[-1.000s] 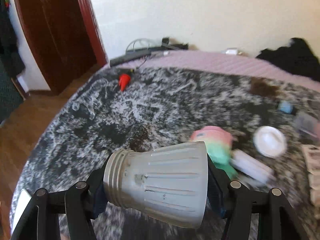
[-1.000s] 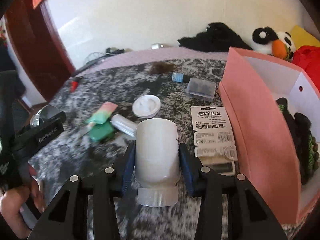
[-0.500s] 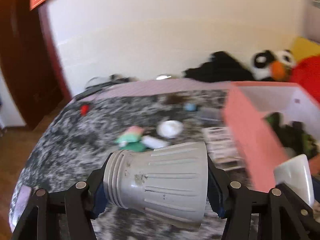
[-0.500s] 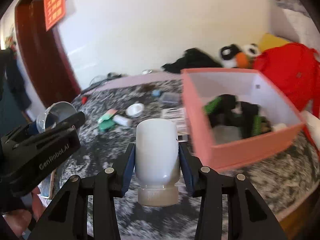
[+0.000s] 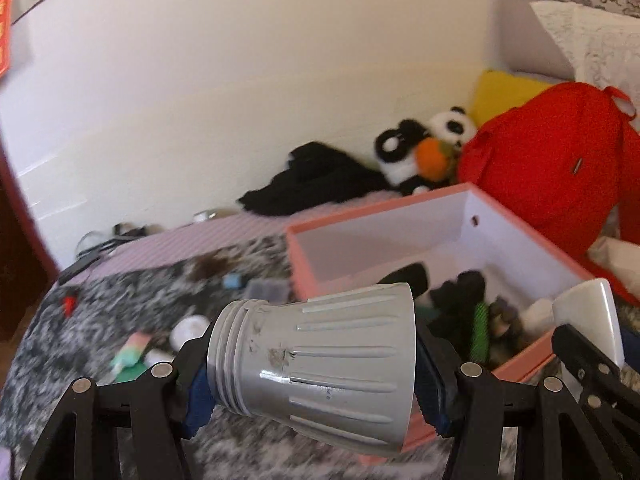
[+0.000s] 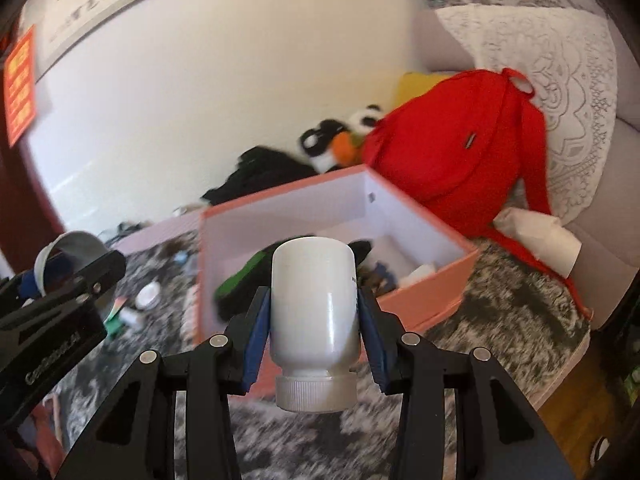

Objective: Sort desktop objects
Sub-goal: 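Carry the lamp bulb and white bottle into the pink box and release both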

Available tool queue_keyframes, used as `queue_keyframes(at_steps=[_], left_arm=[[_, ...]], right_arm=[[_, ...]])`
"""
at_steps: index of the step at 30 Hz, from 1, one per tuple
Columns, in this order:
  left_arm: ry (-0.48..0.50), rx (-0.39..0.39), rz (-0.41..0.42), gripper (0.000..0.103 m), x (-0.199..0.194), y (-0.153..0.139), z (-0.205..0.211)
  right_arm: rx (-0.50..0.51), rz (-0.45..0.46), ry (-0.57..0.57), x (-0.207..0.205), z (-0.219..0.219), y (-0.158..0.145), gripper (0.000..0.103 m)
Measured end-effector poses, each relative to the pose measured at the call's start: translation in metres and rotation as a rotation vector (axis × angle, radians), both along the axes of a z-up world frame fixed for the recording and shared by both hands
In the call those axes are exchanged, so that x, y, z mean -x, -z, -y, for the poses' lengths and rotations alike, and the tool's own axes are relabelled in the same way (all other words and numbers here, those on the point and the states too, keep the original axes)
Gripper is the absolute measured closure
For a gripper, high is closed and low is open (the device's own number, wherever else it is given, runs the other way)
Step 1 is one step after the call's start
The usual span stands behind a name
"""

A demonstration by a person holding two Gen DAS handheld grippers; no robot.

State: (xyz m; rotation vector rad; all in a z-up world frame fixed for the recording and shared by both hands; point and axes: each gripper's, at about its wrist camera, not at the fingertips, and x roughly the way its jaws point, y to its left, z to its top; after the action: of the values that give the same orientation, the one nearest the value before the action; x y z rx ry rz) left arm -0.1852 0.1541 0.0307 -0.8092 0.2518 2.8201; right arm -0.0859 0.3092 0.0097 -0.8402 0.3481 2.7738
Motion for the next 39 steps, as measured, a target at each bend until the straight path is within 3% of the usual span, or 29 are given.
queue_keyframes(at_steps=[6, 11, 12, 13, 15, 22, 31, 39], left_arm=[[0.044, -0.006, 0.027, 0.035, 0.049, 0.011, -0.042], [0.072, -0.007, 0.11, 0.033, 0.085, 0.037, -0.064], [0.076, -0.001, 0.131, 0.024, 0.09, 0.043, -0.066], [0.073, -0.002, 0.137, 0.018, 0.091, 0.047, -0.066], [0.06, -0.008, 0.142, 0.015, 0.091, 0.053, -0.065], [0.049, -0.035, 0.159, 0.009, 0.081, 0.052, -0.054], [0.017, -0.051, 0.125, 0.009, 0.045, 0.029, -0.016], [-0.153, -0.053, 0.141, 0.008, 0.02, 0.037, 0.092]], right_arm=[[-0.001, -0.01, 0.065, 0.049, -0.047, -0.005, 0.057], [0.033, 0.013, 0.057, 0.094, -0.076, 0.008, 0.057], [0.036, 0.033, 0.056, 0.102, -0.079, 0.014, 0.054], [0.039, 0.052, 0.055, 0.109, -0.083, 0.019, 0.036], [0.006, 0.064, 0.109, 0.111, -0.084, 0.023, 0.019], [0.022, 0.035, 0.115, 0.102, -0.086, 0.018, 0.018], [0.035, -0.036, 0.094, 0.065, -0.049, -0.007, 0.016], [0.036, -0.057, -0.106, 0.059, 0.052, -0.012, 0.015]])
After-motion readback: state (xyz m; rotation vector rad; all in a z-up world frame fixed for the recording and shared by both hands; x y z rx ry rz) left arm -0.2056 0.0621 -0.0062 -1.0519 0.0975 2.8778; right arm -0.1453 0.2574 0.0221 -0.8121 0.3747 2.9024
